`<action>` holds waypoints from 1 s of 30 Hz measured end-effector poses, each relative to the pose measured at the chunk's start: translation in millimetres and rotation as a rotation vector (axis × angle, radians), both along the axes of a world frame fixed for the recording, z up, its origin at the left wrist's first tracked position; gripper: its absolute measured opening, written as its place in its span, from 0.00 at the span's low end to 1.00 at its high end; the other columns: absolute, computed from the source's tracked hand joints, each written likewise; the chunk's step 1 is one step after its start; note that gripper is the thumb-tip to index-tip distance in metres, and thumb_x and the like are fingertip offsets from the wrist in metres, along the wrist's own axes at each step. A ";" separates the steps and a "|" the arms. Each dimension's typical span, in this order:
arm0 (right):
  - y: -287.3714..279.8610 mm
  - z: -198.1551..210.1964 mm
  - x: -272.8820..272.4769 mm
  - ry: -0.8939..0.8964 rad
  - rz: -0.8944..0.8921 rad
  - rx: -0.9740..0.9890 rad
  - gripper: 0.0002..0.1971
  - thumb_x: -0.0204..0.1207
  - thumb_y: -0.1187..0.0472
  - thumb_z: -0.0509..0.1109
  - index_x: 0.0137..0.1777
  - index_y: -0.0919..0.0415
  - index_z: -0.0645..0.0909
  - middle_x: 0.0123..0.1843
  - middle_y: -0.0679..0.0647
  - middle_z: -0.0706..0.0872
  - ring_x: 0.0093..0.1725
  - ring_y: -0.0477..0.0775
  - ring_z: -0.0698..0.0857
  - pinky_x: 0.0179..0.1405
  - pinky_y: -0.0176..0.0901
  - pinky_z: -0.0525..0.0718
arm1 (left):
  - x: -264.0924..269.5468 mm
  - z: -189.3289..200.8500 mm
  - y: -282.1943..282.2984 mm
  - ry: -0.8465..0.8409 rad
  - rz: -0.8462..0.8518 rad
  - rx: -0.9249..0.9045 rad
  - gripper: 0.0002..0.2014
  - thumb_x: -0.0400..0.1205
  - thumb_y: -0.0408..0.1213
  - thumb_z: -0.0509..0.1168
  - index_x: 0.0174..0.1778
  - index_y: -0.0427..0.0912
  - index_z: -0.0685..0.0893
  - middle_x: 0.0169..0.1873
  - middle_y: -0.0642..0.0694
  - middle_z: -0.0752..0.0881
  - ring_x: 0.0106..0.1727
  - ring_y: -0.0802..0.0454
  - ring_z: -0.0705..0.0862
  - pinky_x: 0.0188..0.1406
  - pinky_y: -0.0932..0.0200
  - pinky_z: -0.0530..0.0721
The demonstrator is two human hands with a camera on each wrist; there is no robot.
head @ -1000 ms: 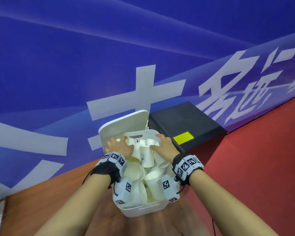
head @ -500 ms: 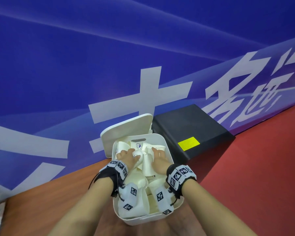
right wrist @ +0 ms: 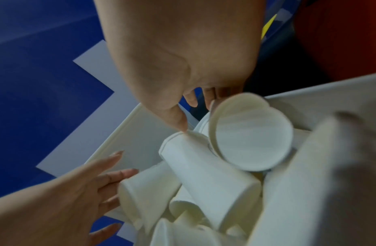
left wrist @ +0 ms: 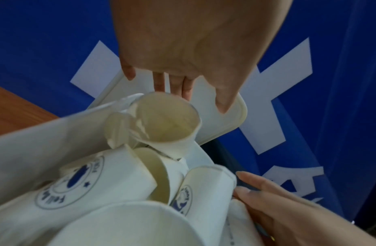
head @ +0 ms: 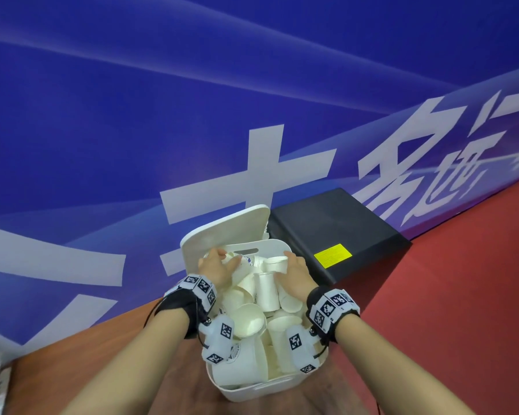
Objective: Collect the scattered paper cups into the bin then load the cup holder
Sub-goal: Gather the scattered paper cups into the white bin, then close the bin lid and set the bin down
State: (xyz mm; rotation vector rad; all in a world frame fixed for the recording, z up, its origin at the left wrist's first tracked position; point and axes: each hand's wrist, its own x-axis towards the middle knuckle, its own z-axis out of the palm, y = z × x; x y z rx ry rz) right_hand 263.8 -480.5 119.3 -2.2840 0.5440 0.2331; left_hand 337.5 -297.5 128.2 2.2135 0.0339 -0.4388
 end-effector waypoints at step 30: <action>15.6 21.3 27.7 -0.260 -0.244 0.208 0.05 0.75 0.61 0.63 0.50 0.53 0.73 0.46 0.52 0.77 0.45 0.53 0.78 0.46 0.44 0.78 | 9.1 73.2 37.2 0.677 0.456 -1.152 0.17 0.84 0.31 0.58 0.67 0.28 0.77 0.54 0.31 0.88 0.45 0.40 0.92 0.46 0.46 0.90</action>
